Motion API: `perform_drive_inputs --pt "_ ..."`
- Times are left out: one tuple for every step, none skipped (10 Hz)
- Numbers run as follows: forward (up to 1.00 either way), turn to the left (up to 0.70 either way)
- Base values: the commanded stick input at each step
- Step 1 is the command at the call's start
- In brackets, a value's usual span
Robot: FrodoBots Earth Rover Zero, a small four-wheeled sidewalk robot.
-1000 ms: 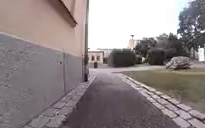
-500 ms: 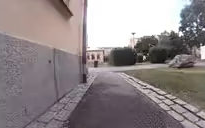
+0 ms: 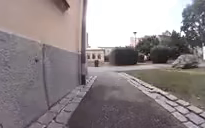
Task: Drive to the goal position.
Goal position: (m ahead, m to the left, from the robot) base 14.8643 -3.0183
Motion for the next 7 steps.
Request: perform_drive_inputs --pt "0.70 0.00" --pt "0.70 0.00" --pt "0.70 0.00" --pt "0.70 0.00" --pt "0.70 0.00" --pt "0.70 0.00" --pt "0.70 -0.08"
